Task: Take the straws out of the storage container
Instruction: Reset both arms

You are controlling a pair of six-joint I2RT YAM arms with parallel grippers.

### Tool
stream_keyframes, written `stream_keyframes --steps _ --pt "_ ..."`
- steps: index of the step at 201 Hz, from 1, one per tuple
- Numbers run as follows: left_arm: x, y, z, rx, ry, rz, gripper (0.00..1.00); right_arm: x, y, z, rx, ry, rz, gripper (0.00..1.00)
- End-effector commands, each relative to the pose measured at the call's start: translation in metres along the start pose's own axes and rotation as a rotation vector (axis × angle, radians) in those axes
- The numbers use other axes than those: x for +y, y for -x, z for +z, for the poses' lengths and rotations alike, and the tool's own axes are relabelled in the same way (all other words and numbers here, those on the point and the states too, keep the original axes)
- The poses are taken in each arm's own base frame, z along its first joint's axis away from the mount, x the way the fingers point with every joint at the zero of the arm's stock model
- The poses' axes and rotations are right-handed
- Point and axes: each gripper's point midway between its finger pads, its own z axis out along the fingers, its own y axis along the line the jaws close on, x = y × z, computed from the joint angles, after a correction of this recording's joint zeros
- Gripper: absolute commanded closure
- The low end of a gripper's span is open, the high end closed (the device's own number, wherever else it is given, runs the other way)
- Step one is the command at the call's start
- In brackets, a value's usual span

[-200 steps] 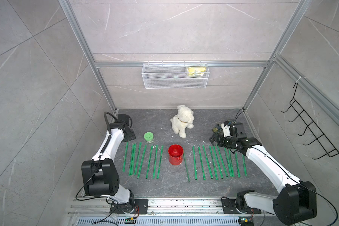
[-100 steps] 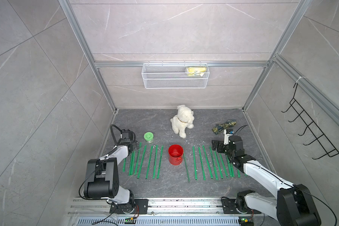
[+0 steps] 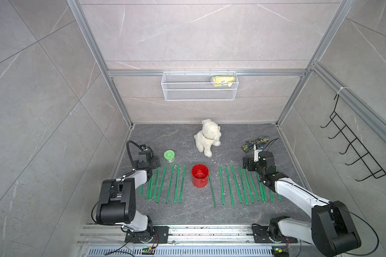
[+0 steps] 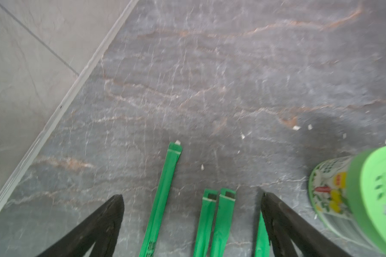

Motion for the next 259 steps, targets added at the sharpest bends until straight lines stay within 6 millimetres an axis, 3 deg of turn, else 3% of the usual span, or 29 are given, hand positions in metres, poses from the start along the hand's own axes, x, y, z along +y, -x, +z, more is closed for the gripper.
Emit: stream_keyframes --steps 1,26,77,104,132,145,154,180,259 --pt "-0.006 0.023 -0.009 -0.119 -0.084 0.012 0.00 -0.008 -0.020 -0.001 0.003 -0.038 -0.032 0.01" --pt "-0.005 0.024 -0.014 -0.210 -0.148 -0.009 0.00 -0.012 -0.027 0.005 -0.034 -0.062 -0.021 0.00" --pt "-0.008 0.015 -0.019 -0.250 -0.173 0.006 0.00 -0.018 0.002 0.016 -0.191 -0.118 -0.025 0.00" --pt "-0.022 0.006 -0.025 -0.295 -0.256 0.056 0.00 -0.024 0.003 0.021 -0.184 -0.156 -0.044 0.00" --pt "-0.029 0.003 -0.036 -0.348 -0.308 0.085 0.00 -0.032 0.005 0.010 -0.316 -0.177 -0.052 0.00" --pt "-0.035 0.002 -0.032 -0.322 -0.333 0.100 0.00 -0.024 0.003 0.018 -0.357 -0.128 -0.071 0.00" --pt "-0.038 0.004 -0.028 -0.287 -0.350 0.105 0.00 -0.031 -0.008 0.024 -0.323 -0.156 -0.041 0.00" --pt "-0.033 0.005 -0.026 -0.283 -0.316 0.088 0.00 -0.031 -0.006 0.038 -0.269 -0.057 -0.016 0.00" --pt "-0.025 0.006 -0.020 -0.274 -0.272 0.059 0.00 -0.032 -0.006 0.038 -0.268 -0.042 -0.011 0.00"
